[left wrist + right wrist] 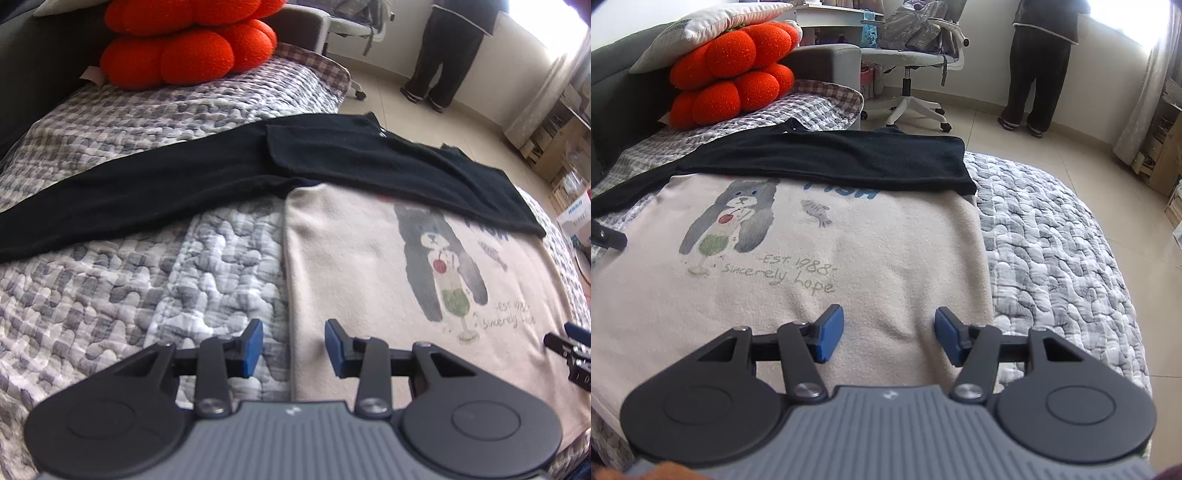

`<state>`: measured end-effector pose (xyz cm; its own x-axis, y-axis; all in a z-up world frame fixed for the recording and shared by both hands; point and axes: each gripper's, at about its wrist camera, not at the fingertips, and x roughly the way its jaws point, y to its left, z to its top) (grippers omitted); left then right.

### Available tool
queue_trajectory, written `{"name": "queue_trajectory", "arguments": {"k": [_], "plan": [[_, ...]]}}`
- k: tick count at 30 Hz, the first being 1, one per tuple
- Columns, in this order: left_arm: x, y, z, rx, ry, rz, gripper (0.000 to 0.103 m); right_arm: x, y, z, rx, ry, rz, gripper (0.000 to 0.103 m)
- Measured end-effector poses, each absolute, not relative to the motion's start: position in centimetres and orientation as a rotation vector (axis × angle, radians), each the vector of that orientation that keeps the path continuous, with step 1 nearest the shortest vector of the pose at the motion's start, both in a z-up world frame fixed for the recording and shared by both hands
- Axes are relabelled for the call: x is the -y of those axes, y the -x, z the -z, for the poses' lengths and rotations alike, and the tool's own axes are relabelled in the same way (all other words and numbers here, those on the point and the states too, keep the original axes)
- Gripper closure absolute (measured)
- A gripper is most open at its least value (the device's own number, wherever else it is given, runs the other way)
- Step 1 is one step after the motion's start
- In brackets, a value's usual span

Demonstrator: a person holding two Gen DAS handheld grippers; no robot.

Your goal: Fold clothes

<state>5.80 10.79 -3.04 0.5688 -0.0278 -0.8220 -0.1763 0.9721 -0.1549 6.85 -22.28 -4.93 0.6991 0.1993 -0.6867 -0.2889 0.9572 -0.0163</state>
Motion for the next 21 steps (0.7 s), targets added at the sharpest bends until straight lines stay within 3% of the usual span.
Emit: {"name": "queue_trajectory", "arguments": {"k": [21], "plan": [[-13.1,-5.7,2.5,-0.941,0.305,-0.161,0.064,22.0,-6.8,4.8,-0.740,0.133,-0.273,0.044]]}}
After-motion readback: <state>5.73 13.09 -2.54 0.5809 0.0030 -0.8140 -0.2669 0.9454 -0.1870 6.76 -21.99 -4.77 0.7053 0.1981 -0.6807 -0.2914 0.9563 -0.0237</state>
